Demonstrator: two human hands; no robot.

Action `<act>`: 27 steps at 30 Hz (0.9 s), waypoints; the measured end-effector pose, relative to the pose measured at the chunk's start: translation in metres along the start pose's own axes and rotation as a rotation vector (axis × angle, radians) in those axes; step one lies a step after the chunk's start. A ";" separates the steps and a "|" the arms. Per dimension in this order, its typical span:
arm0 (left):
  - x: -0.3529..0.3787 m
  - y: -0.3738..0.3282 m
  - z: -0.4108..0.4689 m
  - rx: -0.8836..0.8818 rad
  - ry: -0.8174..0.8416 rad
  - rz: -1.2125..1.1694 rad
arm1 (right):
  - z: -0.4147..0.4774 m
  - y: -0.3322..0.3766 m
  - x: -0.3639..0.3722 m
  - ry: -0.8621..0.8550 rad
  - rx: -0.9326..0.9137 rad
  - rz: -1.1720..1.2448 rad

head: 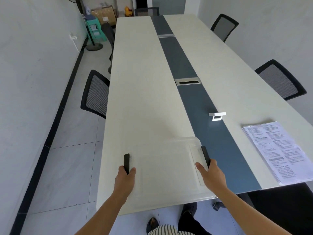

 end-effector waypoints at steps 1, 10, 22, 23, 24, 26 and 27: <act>0.000 0.000 0.000 0.001 -0.002 0.008 | -0.003 0.000 0.001 -0.016 -0.010 -0.018; 0.001 0.002 -0.005 -0.003 -0.096 0.121 | -0.020 -0.003 0.012 -0.100 -0.080 -0.097; 0.001 0.005 -0.013 0.129 -0.113 0.239 | -0.027 0.008 0.004 -0.034 -0.092 -0.204; -0.002 0.006 -0.015 0.147 -0.120 0.245 | -0.028 0.009 0.001 -0.011 -0.095 -0.179; -0.005 0.007 -0.019 0.164 -0.132 0.232 | -0.029 0.010 -0.003 0.010 -0.110 -0.152; -0.013 0.007 -0.031 0.191 -0.167 0.157 | -0.032 0.015 -0.012 0.037 -0.165 -0.093; -0.018 0.007 -0.039 0.199 -0.190 0.113 | -0.035 0.019 -0.017 0.050 -0.195 -0.062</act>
Point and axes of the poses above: each hand's wrist, its own z-axis towards the middle knuckle, its own x-axis out of the palm, y = z × x, the point moved 2 cm from there along z, towards the middle knuckle, and after that the axes turned 15 degrees about z, right-handed, at the moved point
